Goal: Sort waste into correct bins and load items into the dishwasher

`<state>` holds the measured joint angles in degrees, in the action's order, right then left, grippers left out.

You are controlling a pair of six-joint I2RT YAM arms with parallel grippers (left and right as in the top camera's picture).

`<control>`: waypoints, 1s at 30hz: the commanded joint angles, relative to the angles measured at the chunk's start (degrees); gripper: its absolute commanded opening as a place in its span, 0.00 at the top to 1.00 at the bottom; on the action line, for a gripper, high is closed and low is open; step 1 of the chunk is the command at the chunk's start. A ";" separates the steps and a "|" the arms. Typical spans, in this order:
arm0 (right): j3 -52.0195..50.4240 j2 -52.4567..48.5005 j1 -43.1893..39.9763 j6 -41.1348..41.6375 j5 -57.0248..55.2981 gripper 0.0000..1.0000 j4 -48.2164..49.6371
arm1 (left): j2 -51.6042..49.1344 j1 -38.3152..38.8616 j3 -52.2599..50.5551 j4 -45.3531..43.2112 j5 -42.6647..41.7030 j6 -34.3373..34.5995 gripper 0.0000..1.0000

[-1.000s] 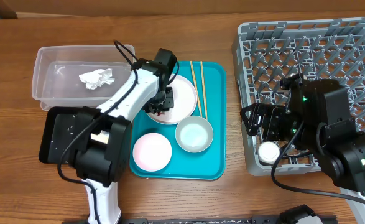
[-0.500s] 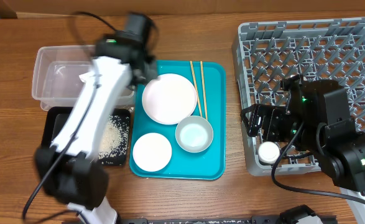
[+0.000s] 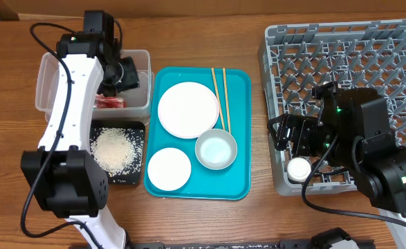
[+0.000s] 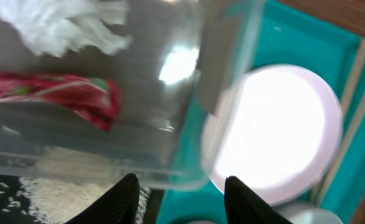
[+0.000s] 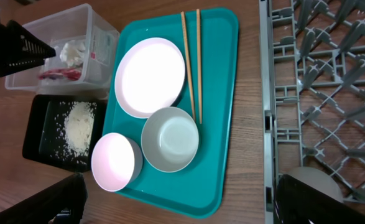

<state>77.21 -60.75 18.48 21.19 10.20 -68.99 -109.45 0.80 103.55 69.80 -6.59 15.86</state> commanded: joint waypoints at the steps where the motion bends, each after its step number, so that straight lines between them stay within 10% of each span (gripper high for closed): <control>1: 0.76 0.20 0.31 0.24 -0.24 0.01 0.33 | 7.91 3.15 1.75 1.86 -6.91 -5.40 0.52; 30: 0.76 0.20 0.31 0.02 -2.64 0.00 -0.31 | 16.59 32.70 -12.13 14.47 8.50 12.76 0.59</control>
<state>77.21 -60.75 18.46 21.19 8.51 -69.56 -92.75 32.84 95.50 84.84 0.05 24.56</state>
